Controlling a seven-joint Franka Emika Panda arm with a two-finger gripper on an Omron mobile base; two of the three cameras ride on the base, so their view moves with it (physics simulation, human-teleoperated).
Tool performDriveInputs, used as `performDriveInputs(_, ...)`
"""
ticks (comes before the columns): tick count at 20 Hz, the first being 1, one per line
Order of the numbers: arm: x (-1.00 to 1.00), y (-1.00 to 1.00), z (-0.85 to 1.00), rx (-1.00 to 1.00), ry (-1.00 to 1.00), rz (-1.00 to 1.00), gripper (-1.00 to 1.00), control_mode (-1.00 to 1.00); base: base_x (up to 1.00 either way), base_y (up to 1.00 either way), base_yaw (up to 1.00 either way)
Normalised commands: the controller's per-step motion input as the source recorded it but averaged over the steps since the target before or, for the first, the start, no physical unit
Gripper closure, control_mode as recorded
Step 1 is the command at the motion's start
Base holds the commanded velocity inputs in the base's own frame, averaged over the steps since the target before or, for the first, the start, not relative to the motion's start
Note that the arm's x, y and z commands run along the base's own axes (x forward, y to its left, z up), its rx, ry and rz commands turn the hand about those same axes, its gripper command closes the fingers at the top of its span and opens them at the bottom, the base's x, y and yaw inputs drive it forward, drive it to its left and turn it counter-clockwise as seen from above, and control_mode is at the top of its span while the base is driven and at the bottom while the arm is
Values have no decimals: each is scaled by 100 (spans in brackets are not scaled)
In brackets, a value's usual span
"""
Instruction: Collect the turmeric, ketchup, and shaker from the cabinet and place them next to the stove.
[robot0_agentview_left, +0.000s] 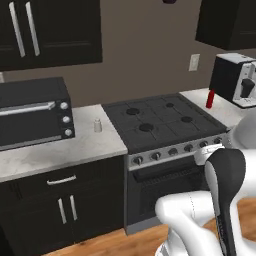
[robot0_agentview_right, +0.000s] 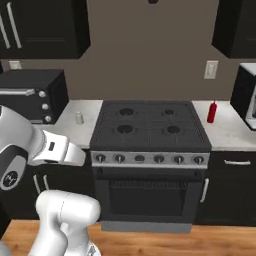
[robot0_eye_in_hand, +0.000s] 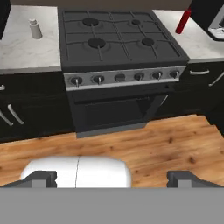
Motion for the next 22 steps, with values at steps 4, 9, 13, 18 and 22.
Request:
performDriveInputs(4,0,0,0,0,0,0,-100,100,-12,-38,-52)
performDriveInputs(9,0,0,0,0,0,0,-100,100,-1,-39,-55)
performDriveInputs(13,0,0,0,0,0,0,-100,100,0,-57,-53)
performDriveInputs(18,0,0,0,0,0,0,-100,100,0,-79,-48)
performDriveInputs(22,0,0,0,0,0,0,-100,100,0,-89,-44)
